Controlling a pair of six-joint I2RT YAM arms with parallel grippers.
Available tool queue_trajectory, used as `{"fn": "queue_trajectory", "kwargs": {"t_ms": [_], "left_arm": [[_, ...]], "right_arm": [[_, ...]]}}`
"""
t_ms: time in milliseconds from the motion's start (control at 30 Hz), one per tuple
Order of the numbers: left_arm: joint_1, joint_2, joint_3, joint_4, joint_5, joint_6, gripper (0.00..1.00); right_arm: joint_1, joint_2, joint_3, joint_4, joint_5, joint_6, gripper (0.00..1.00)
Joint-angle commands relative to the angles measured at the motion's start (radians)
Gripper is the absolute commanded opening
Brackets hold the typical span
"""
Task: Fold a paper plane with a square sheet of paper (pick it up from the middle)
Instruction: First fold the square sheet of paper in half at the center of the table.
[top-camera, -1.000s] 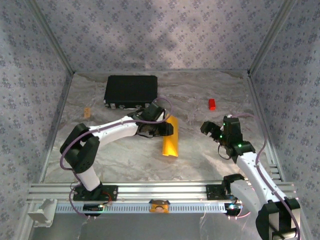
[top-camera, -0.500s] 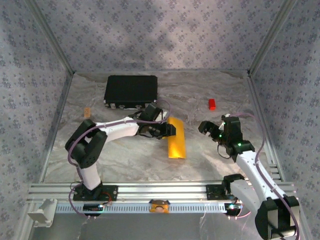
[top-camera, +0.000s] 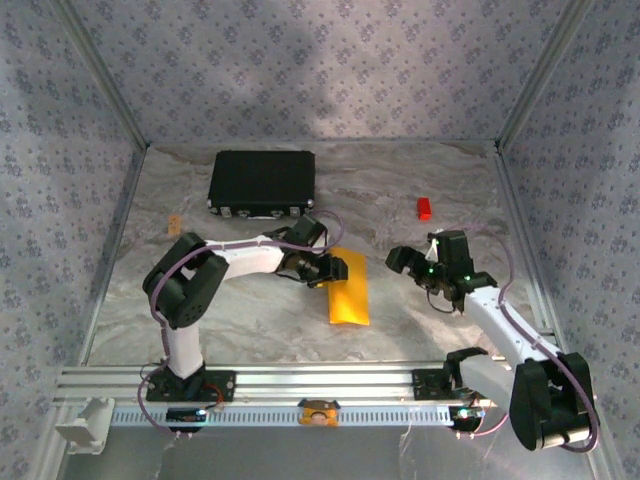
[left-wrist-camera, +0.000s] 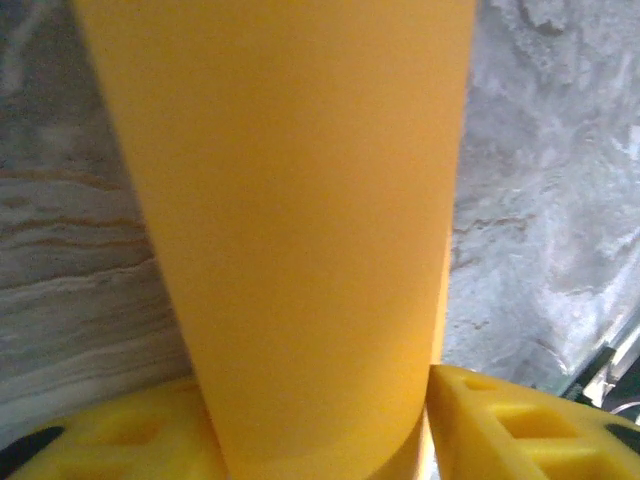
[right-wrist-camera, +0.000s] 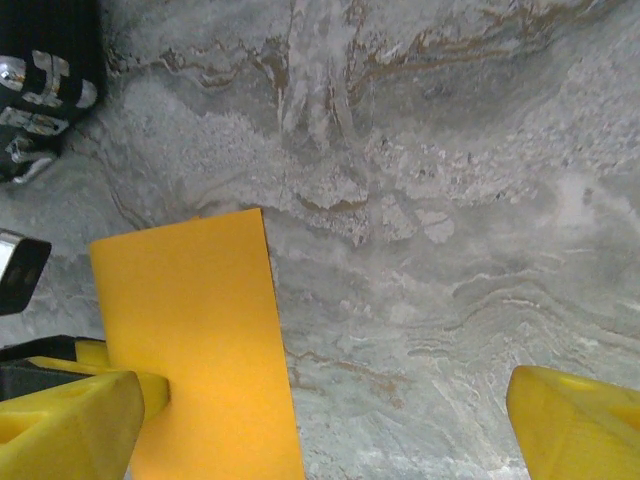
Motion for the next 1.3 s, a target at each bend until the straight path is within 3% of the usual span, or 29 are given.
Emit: {"fn": "queue_trajectory", "kwargs": {"t_ms": [0, 200, 400, 1000, 1167, 1267], "left_arm": [[-0.011, -0.006, 0.033, -0.083, -0.084, 0.044, 0.6], [-0.032, -0.035, 0.065, -0.154, -0.177, 0.085, 0.67], [-0.005, -0.076, 0.034, -0.181, -0.242, 0.096, 0.65], [0.028, 0.004, 0.027, -0.16, -0.088, 0.214, 0.67], [0.017, 0.035, 0.068, -0.231, -0.082, 0.297, 0.69], [0.005, 0.058, 0.085, -0.271, -0.123, 0.308, 0.7]], "right_arm": [[0.013, 0.012, 0.022, -0.003, -0.013, -0.018, 0.95], [0.027, 0.021, 0.025, -0.002, -0.007, -0.017, 0.96], [0.047, 0.034, 0.026, -0.002, -0.007, -0.017, 0.96], [0.133, 0.177, 0.06, 0.049, -0.034, -0.048, 0.94], [0.167, 0.24, 0.087, 0.062, -0.055, -0.062, 0.84], [0.184, 0.274, 0.096, 0.08, -0.077, -0.061, 0.73]]}}
